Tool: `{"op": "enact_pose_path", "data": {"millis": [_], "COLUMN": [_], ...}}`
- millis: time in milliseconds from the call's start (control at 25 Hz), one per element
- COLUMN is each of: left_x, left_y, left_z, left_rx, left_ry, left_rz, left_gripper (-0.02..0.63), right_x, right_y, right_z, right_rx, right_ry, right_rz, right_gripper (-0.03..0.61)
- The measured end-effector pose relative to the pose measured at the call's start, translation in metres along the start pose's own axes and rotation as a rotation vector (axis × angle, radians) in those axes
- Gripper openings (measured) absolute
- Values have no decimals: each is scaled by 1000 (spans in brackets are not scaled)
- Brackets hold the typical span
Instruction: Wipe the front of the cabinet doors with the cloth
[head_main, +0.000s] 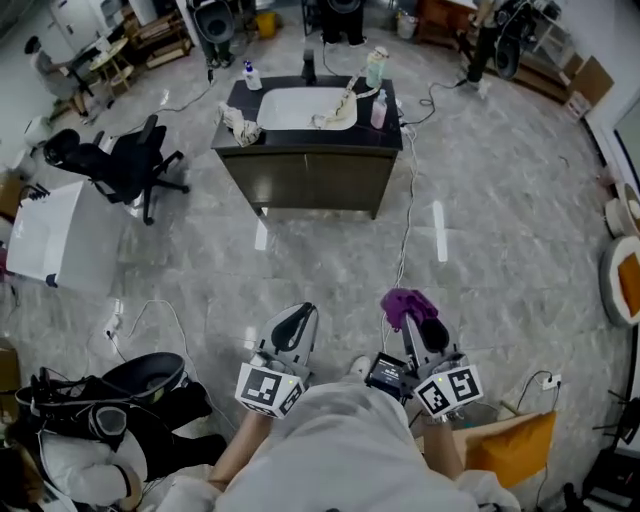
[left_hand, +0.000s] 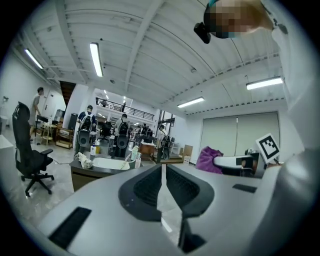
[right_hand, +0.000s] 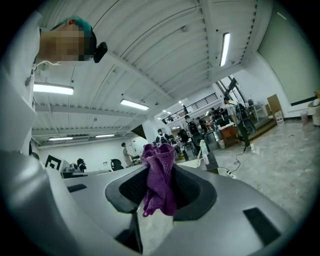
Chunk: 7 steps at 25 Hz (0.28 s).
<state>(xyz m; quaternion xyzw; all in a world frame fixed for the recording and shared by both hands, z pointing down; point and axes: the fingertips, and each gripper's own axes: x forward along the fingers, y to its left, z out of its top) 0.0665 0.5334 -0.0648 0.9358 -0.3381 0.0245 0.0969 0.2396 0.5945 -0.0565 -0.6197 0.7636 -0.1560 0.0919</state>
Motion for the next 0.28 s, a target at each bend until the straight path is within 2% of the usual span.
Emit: {"op": "enact_pose_path", "data": {"millis": [120,280], "left_x": [-3,-19], "left_y": [-23,-33], "left_z": [8,-3], "left_rx": [24,16], "left_ry": [-17,-12], "left_rz": [21,78], "left_gripper": [32,32], "right_x": [-8,-11], "right_y": [-21,-32], "right_z": [0,8], "right_rx": [-12,-62], "right_ry": [27,14], "right_rz": [32,57], "right_gripper": [143,143]}}
